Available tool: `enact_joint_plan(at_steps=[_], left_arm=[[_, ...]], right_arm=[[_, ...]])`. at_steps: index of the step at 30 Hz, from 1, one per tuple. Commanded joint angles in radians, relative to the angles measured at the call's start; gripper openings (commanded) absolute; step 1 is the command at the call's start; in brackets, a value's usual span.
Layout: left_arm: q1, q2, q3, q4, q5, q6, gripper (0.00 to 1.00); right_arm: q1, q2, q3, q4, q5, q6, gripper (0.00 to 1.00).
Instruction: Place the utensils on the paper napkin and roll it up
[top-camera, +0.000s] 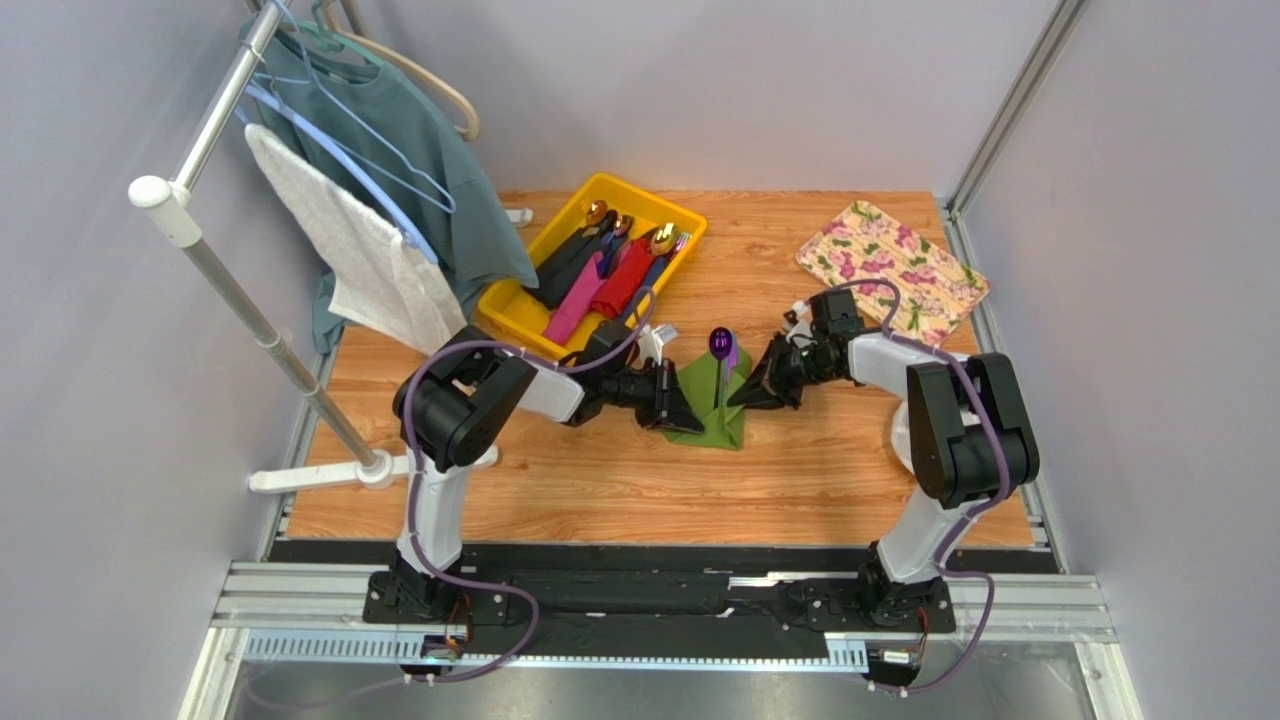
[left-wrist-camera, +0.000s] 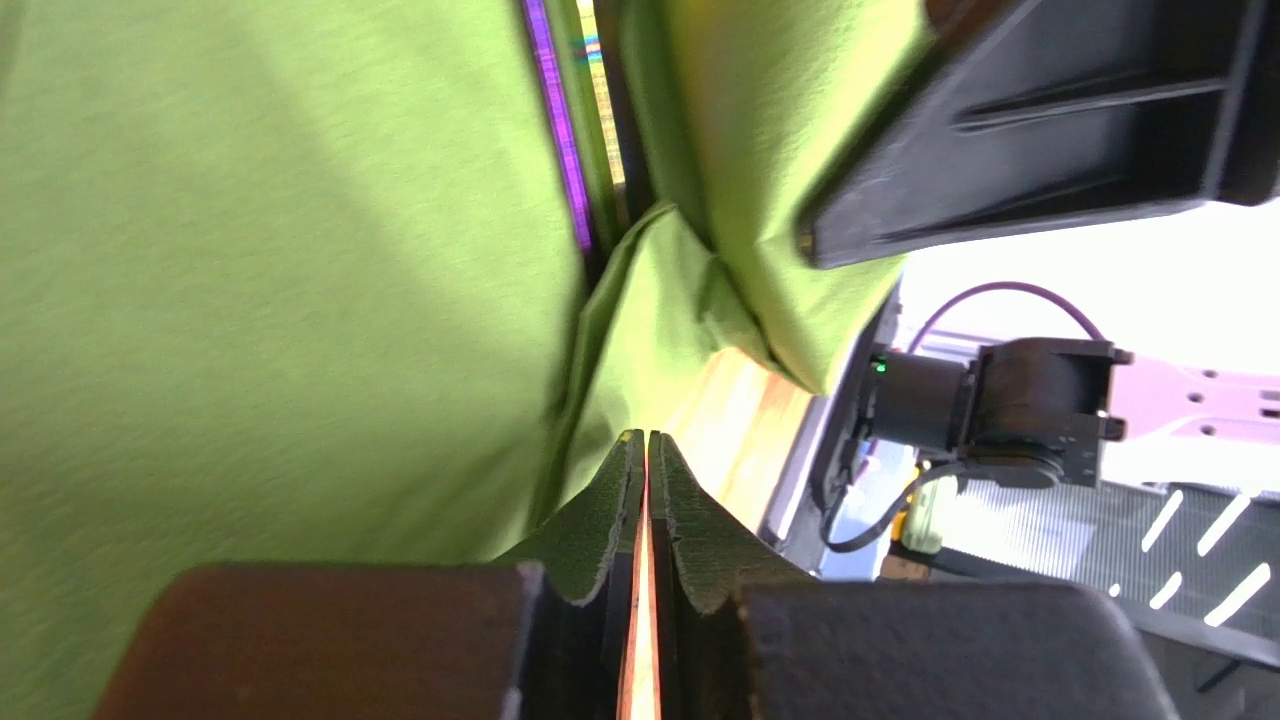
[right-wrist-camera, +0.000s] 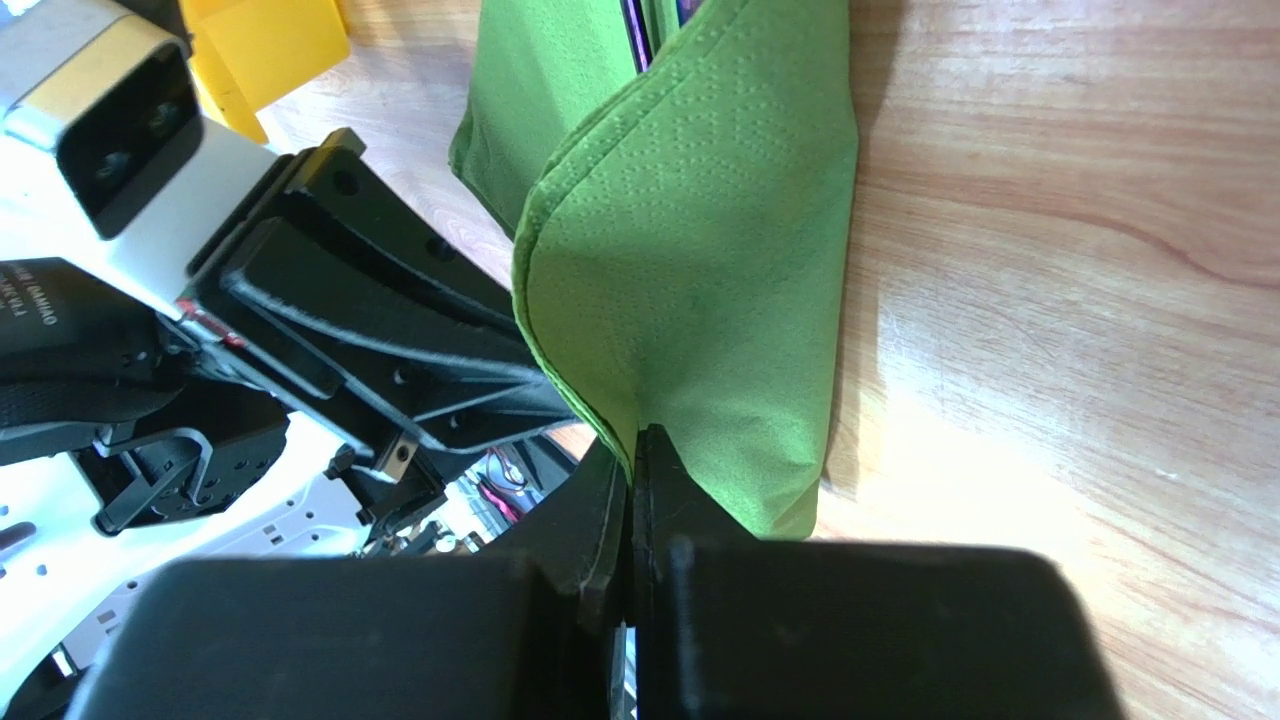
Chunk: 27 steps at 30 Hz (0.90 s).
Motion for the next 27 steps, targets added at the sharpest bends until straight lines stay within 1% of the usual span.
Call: enact_joint_plan(at_steps=[1, 4, 11, 19, 27], left_arm=[[0.004, -0.032, 0.014, -0.046, -0.009, 0.060, 0.07], [0.002, -0.015, 0.031, -0.057, -0.013, 0.066, 0.04], [0.002, 0.014, 0.054, -0.074, -0.013, 0.073, 0.00], [0.001, 0.025, 0.057, -0.088, -0.015, 0.079, 0.00], [-0.001, 0.010, 0.045, -0.068, -0.001, 0.080, 0.01]], right_arm=[[0.014, -0.011, 0.030, 0.043, -0.010, 0.027, 0.00], [0.027, -0.002, 0.032, 0.049, -0.008, 0.043, 0.00], [0.066, 0.025, 0.044, 0.087, 0.000, 0.081, 0.00], [0.101, 0.084, 0.064, 0.122, 0.027, 0.124, 0.00], [0.109, 0.121, 0.064, 0.170, 0.066, 0.153, 0.00]])
